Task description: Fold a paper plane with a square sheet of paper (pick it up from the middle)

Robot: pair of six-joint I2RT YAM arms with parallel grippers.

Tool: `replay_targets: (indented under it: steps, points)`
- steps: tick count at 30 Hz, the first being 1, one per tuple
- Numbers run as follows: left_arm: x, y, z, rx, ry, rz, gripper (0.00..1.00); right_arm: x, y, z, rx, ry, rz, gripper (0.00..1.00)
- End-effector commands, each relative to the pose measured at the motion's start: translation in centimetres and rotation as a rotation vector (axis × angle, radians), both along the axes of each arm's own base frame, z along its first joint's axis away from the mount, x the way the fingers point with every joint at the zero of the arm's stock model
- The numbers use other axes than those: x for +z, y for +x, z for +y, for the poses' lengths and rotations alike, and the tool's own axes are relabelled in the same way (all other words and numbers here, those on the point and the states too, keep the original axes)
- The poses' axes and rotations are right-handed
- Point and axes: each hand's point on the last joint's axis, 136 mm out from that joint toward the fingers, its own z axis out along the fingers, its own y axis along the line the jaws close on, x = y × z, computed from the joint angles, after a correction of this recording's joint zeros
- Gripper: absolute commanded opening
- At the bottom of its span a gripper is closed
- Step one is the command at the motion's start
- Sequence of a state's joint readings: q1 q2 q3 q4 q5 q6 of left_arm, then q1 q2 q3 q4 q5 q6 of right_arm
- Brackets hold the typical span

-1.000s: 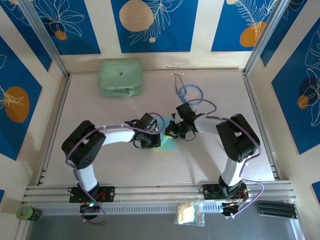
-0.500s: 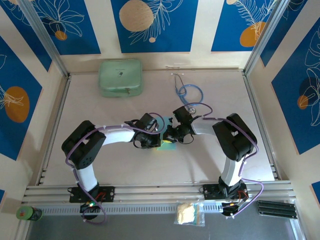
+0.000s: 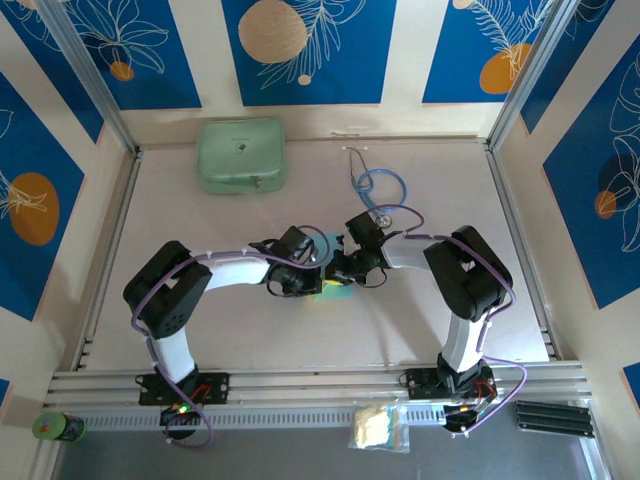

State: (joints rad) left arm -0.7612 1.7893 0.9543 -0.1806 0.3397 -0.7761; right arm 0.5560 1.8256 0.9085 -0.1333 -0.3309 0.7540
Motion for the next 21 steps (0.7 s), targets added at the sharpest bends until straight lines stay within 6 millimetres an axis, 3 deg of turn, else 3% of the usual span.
replay_targets:
  steps: [1, 6, 14, 17, 21]
  points:
    - [0.1, 0.4, -0.4, -0.023, -0.024, -0.025, 0.0, -2.6, -1.2, -1.3, 0.0, -0.078, 0.06, 0.0]
    - [-1.3, -0.9, 0.5, -0.03, 0.007, 0.028, 0.0, -2.7, -1.2, -1.6, -0.01, -0.081, 0.065, 0.0]
    - [-3.2, -5.6, 4.8, -0.066, 0.127, 0.146, 0.0, -3.2, -0.9, -2.2, -0.032, -0.095, 0.077, 0.0]
    - [-2.0, -5.9, 5.5, -0.071, 0.141, 0.133, 0.0, -3.3, -1.0, -2.2, -0.035, -0.099, 0.08, 0.0]
    - [1.8, -3.3, 2.9, -0.064, 0.04, 0.029, 0.0, -3.2, -0.8, -2.2, -0.042, -0.095, 0.08, 0.0]
